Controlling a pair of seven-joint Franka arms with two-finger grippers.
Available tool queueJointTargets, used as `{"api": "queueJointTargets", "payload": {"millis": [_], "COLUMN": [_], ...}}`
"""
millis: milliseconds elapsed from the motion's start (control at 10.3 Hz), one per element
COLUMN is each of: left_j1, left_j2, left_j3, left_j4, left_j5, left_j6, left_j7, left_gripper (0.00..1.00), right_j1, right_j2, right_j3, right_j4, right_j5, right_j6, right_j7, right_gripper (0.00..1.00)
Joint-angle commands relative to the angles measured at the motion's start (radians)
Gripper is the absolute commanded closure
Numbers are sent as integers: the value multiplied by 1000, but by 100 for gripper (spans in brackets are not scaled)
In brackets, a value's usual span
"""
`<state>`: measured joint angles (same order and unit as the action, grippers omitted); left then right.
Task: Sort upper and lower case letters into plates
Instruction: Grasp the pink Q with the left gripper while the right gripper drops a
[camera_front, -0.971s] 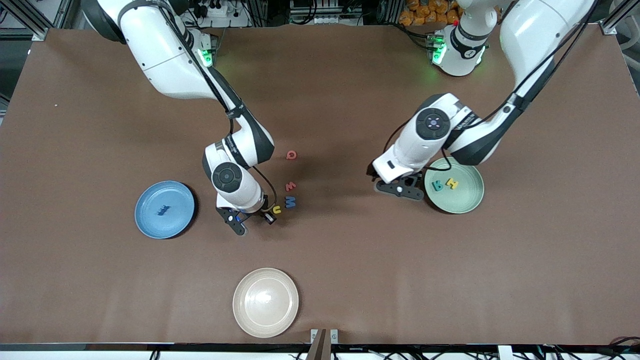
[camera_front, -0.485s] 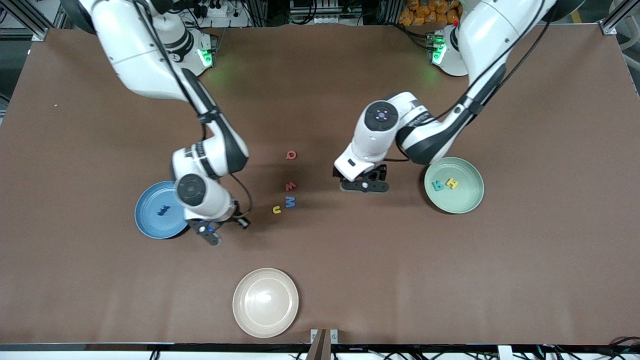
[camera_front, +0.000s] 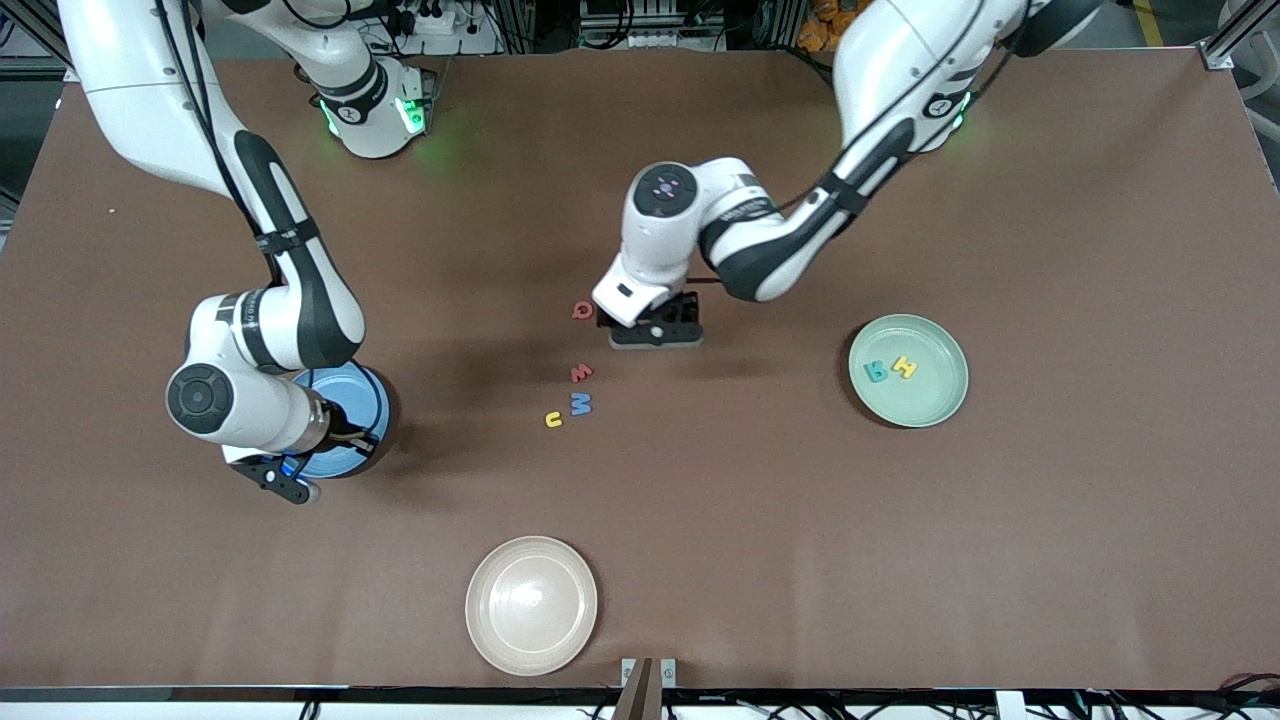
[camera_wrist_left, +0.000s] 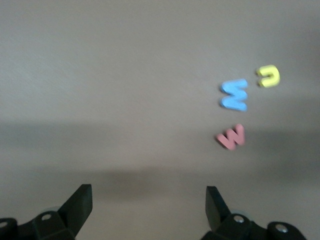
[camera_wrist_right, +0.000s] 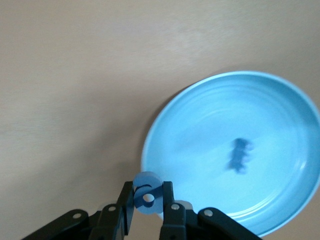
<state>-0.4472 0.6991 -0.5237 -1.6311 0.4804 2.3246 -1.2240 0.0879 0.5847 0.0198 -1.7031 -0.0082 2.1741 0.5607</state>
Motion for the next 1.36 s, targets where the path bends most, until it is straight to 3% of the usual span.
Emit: {"api": "queueJointTargets", "payload": {"millis": [0,97,194,291,485,680,777,1165,1262], "left_j1": [-232,-270,-281,-303,-385,-401,-407,-432,-433], "left_j2": [80,117,143,167,213,218,224,214,214], "left_j3": [164,186,188,195,298,314,315,314,312], "left_j4": [144,196,220,223,226,215,215,217,217], "left_j5": [-9,-9,-9,0,-5,-3,-9,-65,-83], "left_j6": [-1,1,22,75,156,156,148,59,42], "left_j7": [-55,-66,-87,-118,-153,-180,-180,-183,-190], "left_gripper": [0,0,0,0,2,2,10,25,34], "right_j1": [-33,-33,-34,-33,-27,-25,-25,-27,-27], "right_j2": [-26,-26,-26,-25,-23,-20,-19,-16,-16], "right_j3": [14,14,14,14,14,16,16,16,16], "right_j4": [-52,-52,-53,-52,-52,-52,-52,-50,-52], "right_j5": [-53,-53,-53,-53,-53,-53,-53,-53,-53], "right_j6": [16,16,12,10,9,9,7,9,9], "right_j7": [-18,-18,-18,-18,-19,-19,-19,-19,-19], "right_gripper": [95,35,0,0,0,0,0,0,0]}}
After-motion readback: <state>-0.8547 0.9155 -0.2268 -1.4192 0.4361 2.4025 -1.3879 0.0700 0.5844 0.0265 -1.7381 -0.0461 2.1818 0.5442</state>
